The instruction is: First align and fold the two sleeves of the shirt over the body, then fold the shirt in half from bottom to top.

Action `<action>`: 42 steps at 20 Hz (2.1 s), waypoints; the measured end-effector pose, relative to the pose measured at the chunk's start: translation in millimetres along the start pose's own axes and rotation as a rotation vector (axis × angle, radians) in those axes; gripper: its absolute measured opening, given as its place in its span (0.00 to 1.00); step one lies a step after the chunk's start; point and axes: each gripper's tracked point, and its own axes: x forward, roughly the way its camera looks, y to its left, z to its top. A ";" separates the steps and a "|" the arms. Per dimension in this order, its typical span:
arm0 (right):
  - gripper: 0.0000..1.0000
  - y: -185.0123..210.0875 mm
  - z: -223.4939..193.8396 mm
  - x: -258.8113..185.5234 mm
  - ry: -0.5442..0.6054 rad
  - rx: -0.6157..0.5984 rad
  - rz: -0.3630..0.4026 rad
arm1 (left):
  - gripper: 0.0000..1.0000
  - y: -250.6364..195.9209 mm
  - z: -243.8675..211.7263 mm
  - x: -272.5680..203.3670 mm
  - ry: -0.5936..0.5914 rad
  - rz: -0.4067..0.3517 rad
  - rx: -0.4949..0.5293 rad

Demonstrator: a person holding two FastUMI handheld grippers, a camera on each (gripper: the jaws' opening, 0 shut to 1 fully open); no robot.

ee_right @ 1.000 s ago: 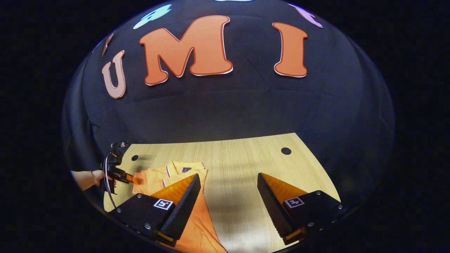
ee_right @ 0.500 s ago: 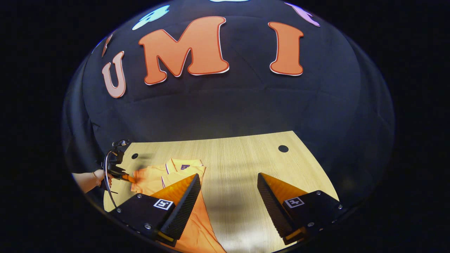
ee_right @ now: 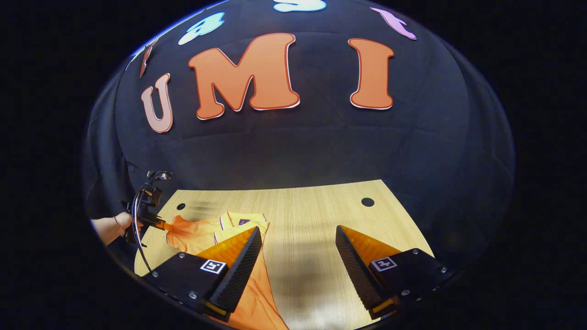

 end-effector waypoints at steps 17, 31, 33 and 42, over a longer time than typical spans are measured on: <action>0.99 -73.9 -22.7 -38.0 0.016 0.081 -0.061 | 0.01 -208.3 -10.3 -5.4 0.058 -0.168 0.174; 0.99 -64.6 -43.0 -34.0 0.086 0.062 -0.043 | 0.98 -234.3 -27.6 -9.1 0.041 -0.256 0.120; 0.99 -53.7 -44.3 -31.2 0.095 0.059 -0.023 | 0.99 -221.3 -23.4 -24.7 -0.013 -0.239 0.141; 0.99 28.6 -74.1 -13.7 0.195 -0.006 0.105 | 0.99 -135.2 -72.5 -93.6 -0.122 -0.241 0.079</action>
